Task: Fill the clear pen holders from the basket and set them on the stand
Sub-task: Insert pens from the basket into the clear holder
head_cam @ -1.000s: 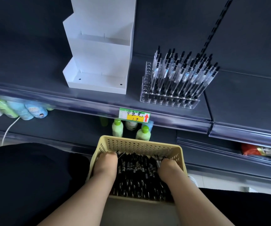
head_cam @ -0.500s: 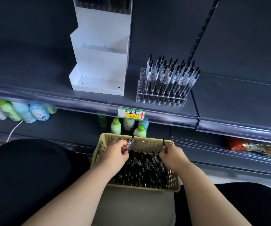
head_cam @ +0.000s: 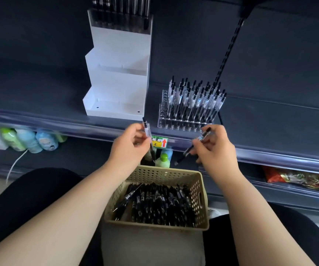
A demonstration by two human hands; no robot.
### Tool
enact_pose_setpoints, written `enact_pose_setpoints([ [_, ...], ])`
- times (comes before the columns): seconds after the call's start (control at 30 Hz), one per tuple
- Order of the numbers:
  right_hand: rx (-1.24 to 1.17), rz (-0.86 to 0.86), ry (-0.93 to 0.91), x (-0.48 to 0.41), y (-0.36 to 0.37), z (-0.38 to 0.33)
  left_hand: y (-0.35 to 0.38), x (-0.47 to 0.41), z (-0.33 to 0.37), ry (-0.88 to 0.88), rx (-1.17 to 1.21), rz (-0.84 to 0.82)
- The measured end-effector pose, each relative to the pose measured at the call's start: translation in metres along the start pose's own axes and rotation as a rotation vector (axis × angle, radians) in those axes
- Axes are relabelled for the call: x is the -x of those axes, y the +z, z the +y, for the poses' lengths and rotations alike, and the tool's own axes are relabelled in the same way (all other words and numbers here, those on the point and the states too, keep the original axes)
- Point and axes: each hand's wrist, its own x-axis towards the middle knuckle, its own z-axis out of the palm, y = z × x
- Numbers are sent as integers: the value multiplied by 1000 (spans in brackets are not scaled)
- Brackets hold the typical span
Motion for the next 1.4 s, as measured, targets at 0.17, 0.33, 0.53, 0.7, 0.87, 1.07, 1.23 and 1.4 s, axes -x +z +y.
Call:
enact_pose_setpoints([
  [0.17, -205, -4, -113, -14, 5, -31, -2, -23, 17, 90, 57, 13],
  [0.33, -183, 71, -336, -47, 10, -63, 5, -46, 32, 170, 214, 101],
  [0.53, -140, 156, -497, -102, 11, -89, 1, -85, 41, 302, 216, 176],
  [0.7, 2, 178, -536, -144, 15, -106, 1, -114, 37, 287, 244, 236],
  [0.87, 260, 146, -516, -175, 23, -111, -4, -130, 35, 263, 224, 292],
  [1.07, 477, 89, -433, -192, 37, -98, -2, -134, 35, 239, 215, 316],
  [1.23, 571, 36, -354, -201, 43, -89, -4, -134, 34, 220, 222, 315],
  [1.4, 592, 0, -300, -204, 47, -85, -6, -132, 34, 204, 226, 303],
])
